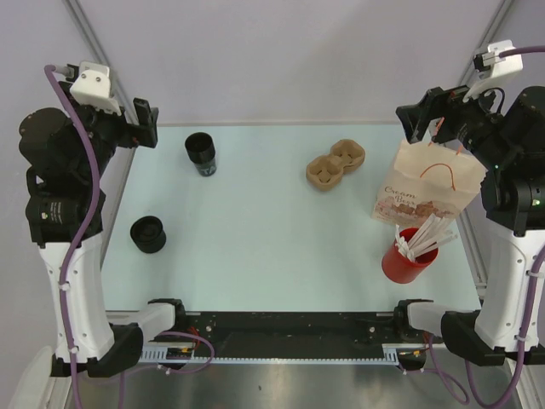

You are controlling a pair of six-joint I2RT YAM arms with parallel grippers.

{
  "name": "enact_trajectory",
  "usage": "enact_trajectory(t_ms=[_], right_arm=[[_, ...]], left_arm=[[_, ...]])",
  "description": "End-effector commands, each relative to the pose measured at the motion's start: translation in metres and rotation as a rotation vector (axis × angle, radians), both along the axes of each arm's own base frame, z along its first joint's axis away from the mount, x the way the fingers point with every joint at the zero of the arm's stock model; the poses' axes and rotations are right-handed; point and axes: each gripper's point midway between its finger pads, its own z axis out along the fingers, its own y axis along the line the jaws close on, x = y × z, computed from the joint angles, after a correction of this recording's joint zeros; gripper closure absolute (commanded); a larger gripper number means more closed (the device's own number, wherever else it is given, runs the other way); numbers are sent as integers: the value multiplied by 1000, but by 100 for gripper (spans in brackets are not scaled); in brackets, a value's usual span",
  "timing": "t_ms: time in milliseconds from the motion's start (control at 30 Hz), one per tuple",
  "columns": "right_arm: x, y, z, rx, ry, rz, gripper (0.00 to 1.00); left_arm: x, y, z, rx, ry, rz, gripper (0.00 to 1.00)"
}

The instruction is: Pack the takeout coffee

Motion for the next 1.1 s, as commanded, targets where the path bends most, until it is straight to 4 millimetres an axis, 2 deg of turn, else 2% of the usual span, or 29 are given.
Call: enact_trajectory(t_ms=[0, 333, 733, 933, 1067], right_arm=[[-13, 3, 15, 5, -60, 18, 0], [-20, 10, 11, -13, -65, 73, 0], [-15, 10, 0, -50, -54, 88, 0], [-19, 25, -11, -77, -38, 197, 0], [-12, 38, -23, -79, -21, 284, 0]], left_arm=[[-13, -6, 10, -18, -33, -32, 1], [-18, -13, 7, -17, -30, -73, 1], [-13, -21, -3, -12, -4, -116, 1], [-11, -26, -8, -7, 9, -146, 1], [-11, -29, -12, 3, 14, -171, 1]])
